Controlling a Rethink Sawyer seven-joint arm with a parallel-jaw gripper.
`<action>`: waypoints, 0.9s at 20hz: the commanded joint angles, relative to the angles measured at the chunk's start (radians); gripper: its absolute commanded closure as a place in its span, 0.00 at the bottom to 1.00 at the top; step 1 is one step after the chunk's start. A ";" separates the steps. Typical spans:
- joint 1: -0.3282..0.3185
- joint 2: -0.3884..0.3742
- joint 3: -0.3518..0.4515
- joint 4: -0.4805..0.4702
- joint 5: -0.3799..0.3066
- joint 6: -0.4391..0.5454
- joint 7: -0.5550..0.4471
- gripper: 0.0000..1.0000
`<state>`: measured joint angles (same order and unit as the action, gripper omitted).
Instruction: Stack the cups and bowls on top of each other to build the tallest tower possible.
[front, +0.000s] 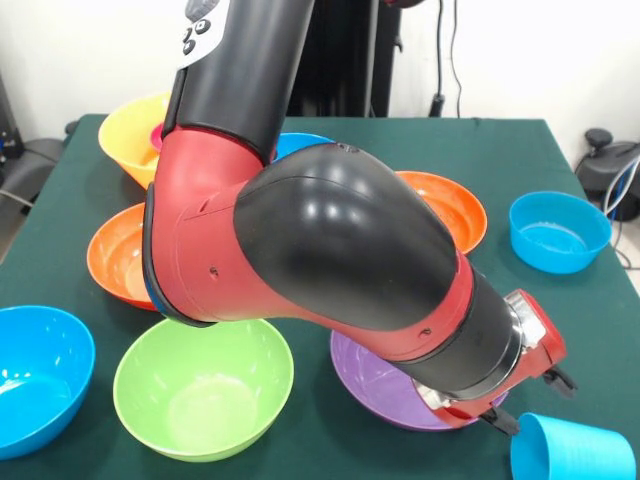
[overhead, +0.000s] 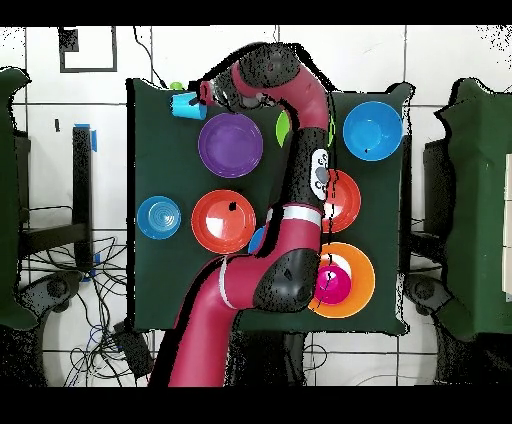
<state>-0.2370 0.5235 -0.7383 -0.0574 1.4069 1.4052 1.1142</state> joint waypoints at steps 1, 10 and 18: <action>0.007 -0.015 0.096 0.077 -0.049 -0.092 -0.246 0.00; 0.015 0.018 0.132 0.077 -0.031 -0.153 -0.274 0.00; -0.007 0.031 0.064 0.077 -0.030 -0.141 -0.346 0.00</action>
<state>-0.2371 0.5335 -0.7039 -0.0572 1.4071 1.3076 1.1142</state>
